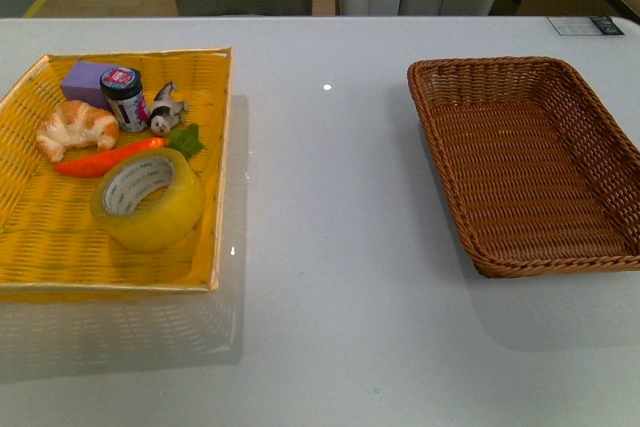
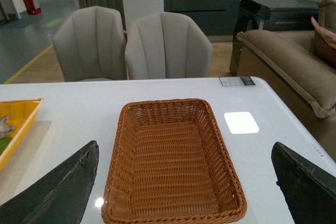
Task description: Move tape to another basket
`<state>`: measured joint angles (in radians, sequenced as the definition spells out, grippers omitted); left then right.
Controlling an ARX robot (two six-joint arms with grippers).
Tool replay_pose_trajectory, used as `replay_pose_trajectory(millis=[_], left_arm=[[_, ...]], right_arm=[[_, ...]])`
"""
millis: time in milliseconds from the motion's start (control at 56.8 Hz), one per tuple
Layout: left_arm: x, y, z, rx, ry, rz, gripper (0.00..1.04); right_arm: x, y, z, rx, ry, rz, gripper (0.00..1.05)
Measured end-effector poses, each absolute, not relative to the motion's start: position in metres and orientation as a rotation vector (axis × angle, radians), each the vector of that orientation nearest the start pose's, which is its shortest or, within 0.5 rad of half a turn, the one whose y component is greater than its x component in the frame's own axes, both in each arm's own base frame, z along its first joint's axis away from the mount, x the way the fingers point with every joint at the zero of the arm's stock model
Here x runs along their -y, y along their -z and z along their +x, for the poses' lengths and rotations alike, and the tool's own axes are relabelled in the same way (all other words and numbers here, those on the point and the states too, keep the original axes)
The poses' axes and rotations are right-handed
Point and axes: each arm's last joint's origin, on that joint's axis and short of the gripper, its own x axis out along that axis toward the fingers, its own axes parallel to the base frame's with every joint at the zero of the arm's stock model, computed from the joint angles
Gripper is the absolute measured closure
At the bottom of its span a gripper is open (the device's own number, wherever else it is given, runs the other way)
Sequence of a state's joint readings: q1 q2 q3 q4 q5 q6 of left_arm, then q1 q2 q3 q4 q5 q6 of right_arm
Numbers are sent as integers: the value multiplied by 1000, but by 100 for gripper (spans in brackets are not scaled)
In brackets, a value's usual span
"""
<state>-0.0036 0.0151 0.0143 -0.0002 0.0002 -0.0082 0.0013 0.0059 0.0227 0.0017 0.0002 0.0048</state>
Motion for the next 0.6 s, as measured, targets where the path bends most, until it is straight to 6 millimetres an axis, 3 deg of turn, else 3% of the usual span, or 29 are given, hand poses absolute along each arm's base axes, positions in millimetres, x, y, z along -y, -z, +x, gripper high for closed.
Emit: replay_pose_trajectory(millis=[53, 123, 194, 405, 476, 599], left_arm=[[0, -166, 98, -40, 25, -36, 9], [0, -168, 102, -248, 97, -180, 9], [-2, -173, 116, -331, 92, -304, 9], [-6, -176, 179, -351, 107, -357, 9], [-6, -164, 213, -384, 111, -344, 9], [-6, -130, 251, -487, 94, -337, 9]], right_arm=[[0, -171, 97, 18, -1, 5, 9], [0, -171, 97, 18, -1, 4, 9], [0, -171, 97, 19, -2, 4, 9], [0, -171, 97, 19, -1, 5, 9], [0, -171, 97, 18, -2, 4, 9], [0, -171, 97, 18, -2, 4, 9]])
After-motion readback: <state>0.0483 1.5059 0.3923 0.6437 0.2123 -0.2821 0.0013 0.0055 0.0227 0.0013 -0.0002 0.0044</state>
